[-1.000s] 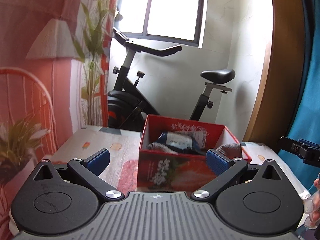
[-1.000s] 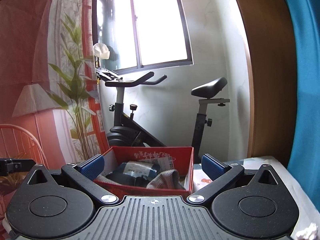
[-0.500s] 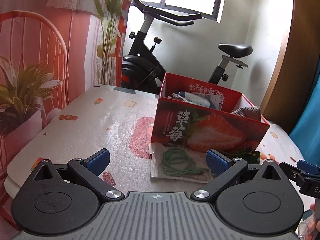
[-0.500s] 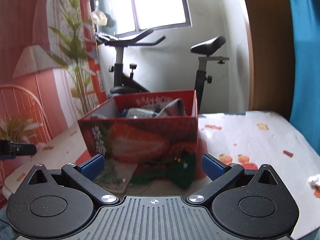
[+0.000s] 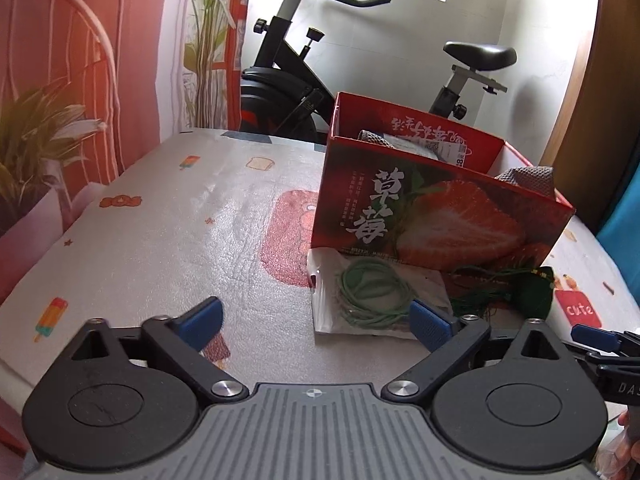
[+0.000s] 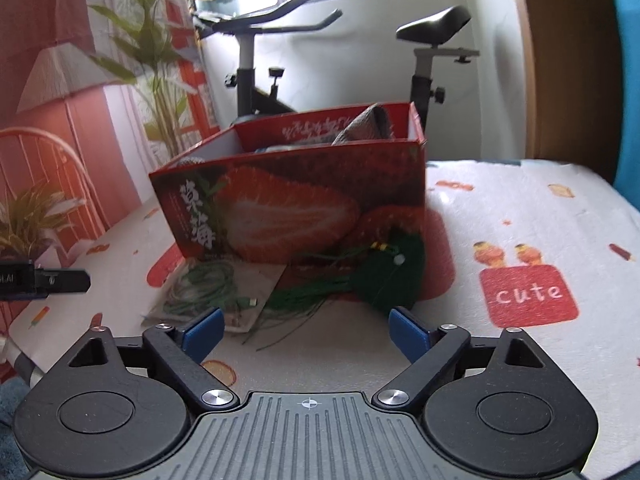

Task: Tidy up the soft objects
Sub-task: 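Move both tools down to the clear bag of green cables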

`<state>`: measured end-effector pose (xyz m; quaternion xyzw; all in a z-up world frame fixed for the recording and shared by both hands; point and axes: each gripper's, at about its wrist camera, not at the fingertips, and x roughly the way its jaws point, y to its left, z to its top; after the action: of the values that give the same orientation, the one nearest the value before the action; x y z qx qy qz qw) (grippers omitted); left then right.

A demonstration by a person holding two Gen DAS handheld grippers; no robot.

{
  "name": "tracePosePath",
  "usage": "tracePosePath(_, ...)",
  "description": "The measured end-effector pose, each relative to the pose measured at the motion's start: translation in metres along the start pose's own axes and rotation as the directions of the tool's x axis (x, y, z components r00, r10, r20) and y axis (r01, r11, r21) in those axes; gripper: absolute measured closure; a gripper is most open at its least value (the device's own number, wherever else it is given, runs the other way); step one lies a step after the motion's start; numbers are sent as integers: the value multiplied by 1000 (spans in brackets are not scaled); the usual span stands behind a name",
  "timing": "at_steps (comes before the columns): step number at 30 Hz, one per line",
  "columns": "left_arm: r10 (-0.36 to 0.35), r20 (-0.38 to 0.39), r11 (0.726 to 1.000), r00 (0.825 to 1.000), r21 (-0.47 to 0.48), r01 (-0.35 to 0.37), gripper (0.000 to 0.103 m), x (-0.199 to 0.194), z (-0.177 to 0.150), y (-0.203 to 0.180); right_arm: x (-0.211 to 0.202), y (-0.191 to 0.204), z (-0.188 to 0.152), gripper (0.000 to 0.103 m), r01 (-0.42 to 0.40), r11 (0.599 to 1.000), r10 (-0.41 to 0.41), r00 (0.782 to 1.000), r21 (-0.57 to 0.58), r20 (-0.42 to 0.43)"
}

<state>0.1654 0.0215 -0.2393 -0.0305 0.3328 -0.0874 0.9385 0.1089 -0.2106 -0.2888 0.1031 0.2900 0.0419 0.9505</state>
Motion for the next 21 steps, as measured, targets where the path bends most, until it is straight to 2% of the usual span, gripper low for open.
tracePosePath(1, -4, -11, 1000, 1000, 3, 4, 23, 5, 2, 0, 6, 0, 0, 18, -19, 1000, 19, 1000, -1, -22)
tracePosePath(8, -80, -60, 997, 995, -13, 79, 42, 42, 12, 6, 39, 10, 4, 29, -92, 995, 89, 992, -31, -91)
tracePosePath(10, -114, -81, 993, 990, -2, 114, 51, 57, 15, 5, 50, 16, 8, 33, -110, 993, 105, 989, -46, -102)
tracePosePath(15, -197, -142, 980, 970, -63, 190, 53, 95, 23, 12, 79, 28, 20, 41, -192, 979, 180, 973, -74, -147)
tracePosePath(21, -224, -158, 973, 962, -89, 213, 53, 117, 23, 12, 106, 38, 38, 41, -206, 969, 183, 970, -139, -160)
